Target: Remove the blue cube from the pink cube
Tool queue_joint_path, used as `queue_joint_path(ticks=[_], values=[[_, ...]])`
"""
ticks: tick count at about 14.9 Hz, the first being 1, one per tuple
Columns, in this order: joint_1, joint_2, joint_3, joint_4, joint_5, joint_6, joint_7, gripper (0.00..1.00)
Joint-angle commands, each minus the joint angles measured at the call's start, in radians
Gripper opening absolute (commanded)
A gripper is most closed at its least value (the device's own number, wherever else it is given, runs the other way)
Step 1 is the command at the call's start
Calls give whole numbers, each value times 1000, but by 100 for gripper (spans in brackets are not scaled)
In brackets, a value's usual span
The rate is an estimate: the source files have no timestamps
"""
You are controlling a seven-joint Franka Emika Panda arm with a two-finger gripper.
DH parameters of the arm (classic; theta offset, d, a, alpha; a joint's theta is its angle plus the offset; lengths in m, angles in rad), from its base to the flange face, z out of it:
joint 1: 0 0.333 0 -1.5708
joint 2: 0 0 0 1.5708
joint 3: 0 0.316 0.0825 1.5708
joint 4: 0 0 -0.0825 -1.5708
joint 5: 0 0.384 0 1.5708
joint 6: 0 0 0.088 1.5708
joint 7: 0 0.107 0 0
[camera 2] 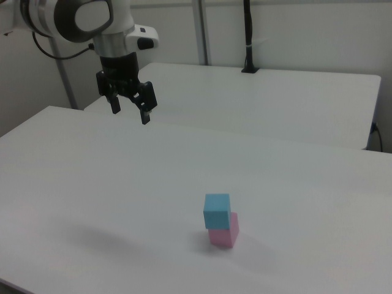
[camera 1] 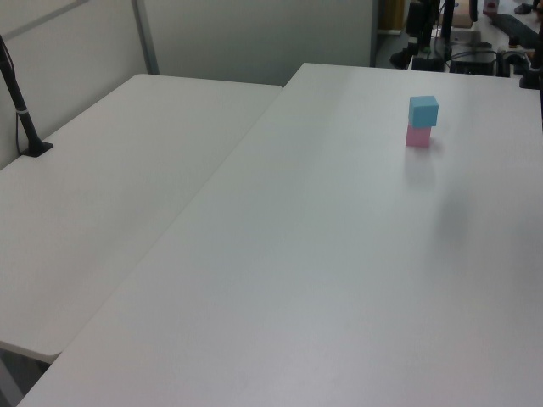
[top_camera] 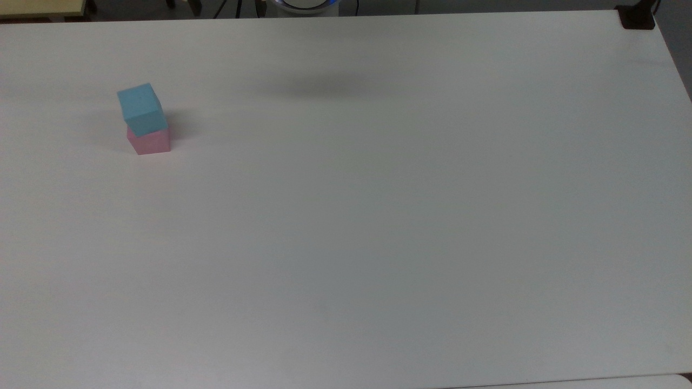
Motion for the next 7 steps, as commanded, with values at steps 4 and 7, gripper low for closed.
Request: queue_joint_path(ticks=[4,7], values=[[6,-9,-2,-20,1,17,-47,100],[-9,-11,-3,-19,-11,13,-153,100]])
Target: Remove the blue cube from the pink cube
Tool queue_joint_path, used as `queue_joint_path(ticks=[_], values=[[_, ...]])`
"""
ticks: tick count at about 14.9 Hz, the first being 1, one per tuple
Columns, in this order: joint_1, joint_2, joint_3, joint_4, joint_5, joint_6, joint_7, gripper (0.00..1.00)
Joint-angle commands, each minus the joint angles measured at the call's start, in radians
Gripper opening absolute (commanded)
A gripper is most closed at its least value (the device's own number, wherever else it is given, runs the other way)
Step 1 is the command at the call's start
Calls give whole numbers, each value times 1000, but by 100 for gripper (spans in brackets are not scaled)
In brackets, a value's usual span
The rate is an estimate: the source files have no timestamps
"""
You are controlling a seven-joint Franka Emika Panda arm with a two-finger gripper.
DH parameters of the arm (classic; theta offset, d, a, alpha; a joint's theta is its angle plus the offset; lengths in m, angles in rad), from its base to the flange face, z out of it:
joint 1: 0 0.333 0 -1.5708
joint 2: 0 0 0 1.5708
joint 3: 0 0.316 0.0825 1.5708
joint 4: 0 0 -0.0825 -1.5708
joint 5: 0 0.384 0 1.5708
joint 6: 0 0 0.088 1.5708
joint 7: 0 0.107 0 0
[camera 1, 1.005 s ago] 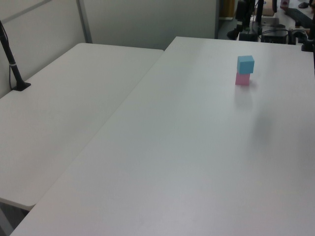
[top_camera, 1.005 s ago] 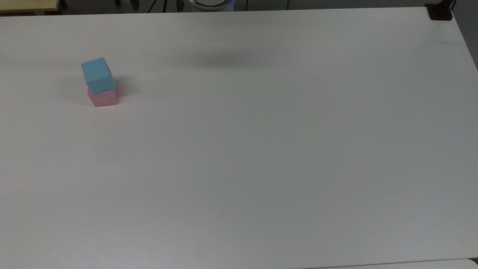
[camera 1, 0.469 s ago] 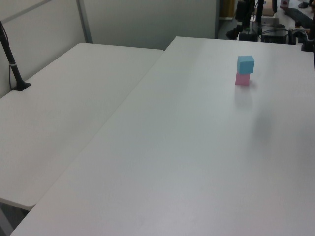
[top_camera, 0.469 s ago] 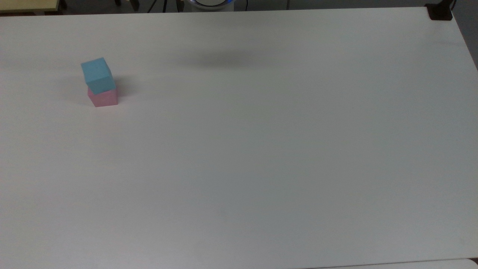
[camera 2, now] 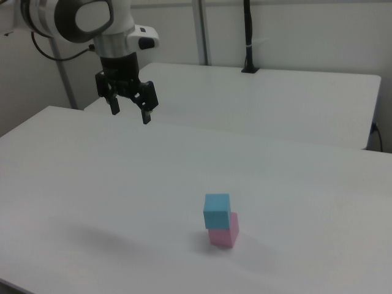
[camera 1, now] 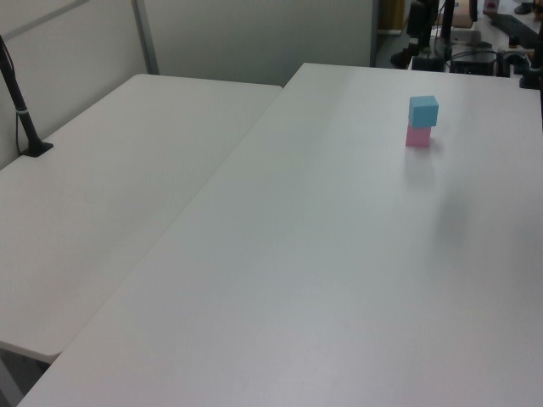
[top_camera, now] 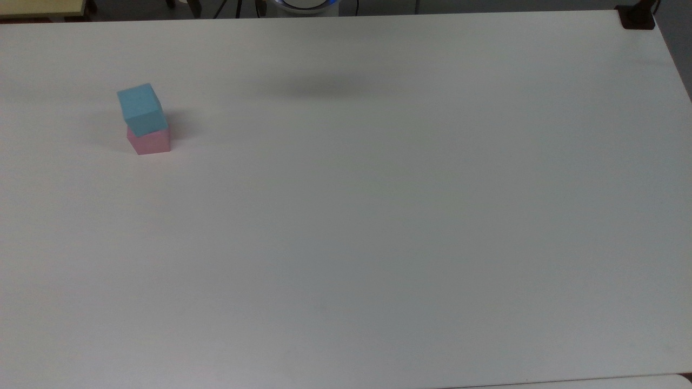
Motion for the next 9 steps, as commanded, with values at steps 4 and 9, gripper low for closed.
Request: queue_joint_path(ticks=[4,9], values=[[-50,2,-8,-27,-135,19,-193,100],[-127,47,-29,-66,-182,104,-296,100]])
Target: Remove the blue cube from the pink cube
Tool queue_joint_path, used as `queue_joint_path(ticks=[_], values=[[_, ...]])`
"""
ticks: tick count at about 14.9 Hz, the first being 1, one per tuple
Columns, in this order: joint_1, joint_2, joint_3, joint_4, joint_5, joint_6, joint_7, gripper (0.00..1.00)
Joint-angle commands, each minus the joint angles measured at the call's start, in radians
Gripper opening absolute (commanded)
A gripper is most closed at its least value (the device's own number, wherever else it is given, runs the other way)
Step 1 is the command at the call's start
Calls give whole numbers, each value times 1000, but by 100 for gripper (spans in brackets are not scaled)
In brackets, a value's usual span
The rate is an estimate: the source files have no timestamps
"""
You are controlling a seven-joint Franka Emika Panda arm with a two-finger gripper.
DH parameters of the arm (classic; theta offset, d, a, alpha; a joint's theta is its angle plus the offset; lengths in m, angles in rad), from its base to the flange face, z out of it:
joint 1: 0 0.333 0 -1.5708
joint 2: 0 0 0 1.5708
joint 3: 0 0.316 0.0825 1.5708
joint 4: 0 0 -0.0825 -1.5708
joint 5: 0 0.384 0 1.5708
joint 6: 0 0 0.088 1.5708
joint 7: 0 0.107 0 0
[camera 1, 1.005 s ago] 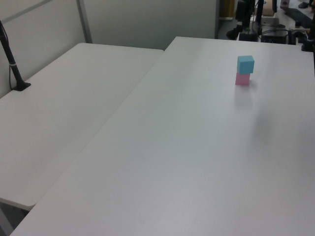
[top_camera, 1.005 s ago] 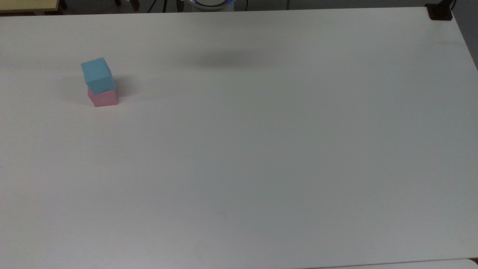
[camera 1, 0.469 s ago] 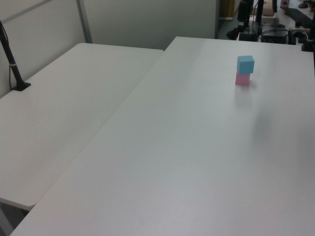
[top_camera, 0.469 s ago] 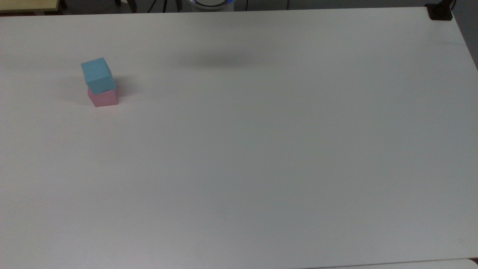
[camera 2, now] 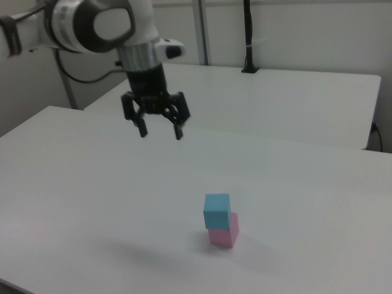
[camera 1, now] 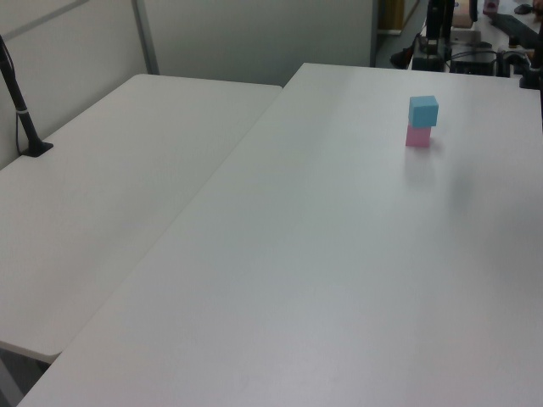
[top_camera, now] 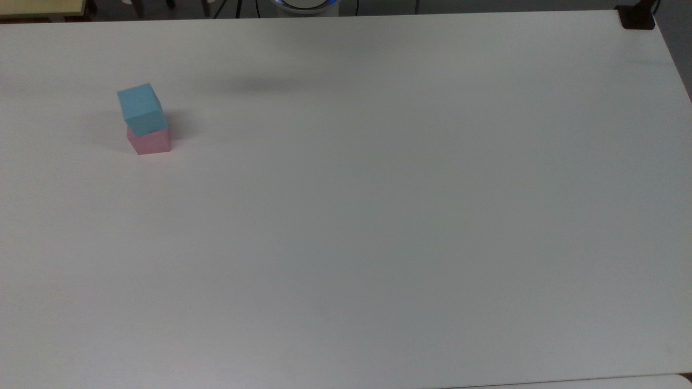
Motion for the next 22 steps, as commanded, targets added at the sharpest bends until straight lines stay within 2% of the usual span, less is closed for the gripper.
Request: queue_joint_path(ticks=[1,3,9,22], values=[[-45,23,-35,-76,-13,147,-91,100],[-51,52,-49,-125,-13,219,-94,100],[-80,172,-49,-214,-14,429,-109,100],[-112,227,-50,-214,-79,470,-109,100]])
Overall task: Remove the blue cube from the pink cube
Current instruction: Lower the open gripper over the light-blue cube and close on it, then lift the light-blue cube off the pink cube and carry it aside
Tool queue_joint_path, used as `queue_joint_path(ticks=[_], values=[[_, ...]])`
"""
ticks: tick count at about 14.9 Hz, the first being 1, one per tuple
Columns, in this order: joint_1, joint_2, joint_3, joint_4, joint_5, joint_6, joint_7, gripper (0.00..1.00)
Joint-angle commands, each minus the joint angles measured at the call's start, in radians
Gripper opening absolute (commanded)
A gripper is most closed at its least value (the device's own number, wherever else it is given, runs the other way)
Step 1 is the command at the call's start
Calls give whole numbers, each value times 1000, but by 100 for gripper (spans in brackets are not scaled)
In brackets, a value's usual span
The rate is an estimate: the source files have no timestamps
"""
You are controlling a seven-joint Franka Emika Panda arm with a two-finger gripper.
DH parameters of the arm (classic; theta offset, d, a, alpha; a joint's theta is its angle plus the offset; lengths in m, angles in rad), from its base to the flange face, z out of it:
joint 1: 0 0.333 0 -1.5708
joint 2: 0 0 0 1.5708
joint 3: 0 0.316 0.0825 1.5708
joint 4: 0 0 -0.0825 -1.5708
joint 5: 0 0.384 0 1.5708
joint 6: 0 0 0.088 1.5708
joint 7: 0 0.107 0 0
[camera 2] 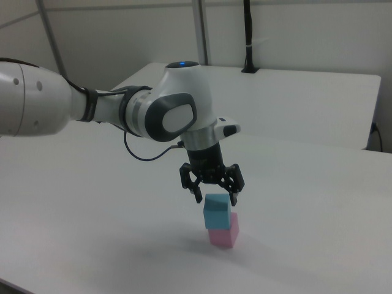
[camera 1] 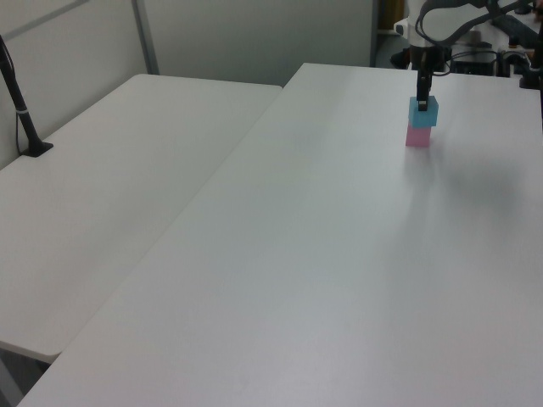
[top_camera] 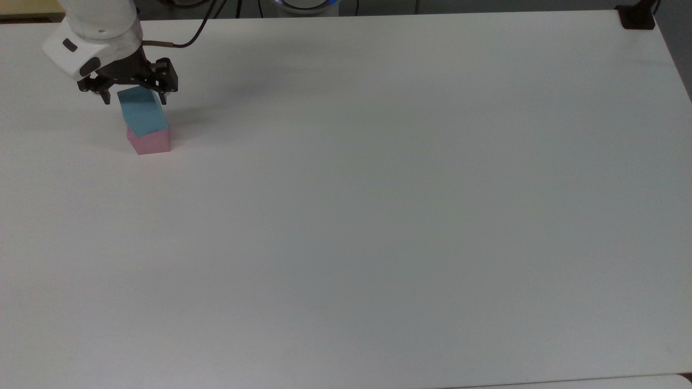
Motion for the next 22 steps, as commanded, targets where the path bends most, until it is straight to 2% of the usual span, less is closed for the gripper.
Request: queue_joint_path(ticks=[1,3,4,5,6,13,16,19,22], values=[[1,18,-4,-20,-17,43,-22,100],[8,39,-2,-17,-16,45,-19,90],[10,38,1,-17,-15,45,-10,60],[14,35,1,-14,-12,43,-10,44],[14,32,1,-12,-9,34,-8,37],[1,-43,-4,20,-3,-107,-31,35],[-54,-71,-12,19,-3,-148,-109,35],[-117,-76,-50,8,-3,-153,-229,35],[-142,-68,-122,-3,9,-124,-336,35]])
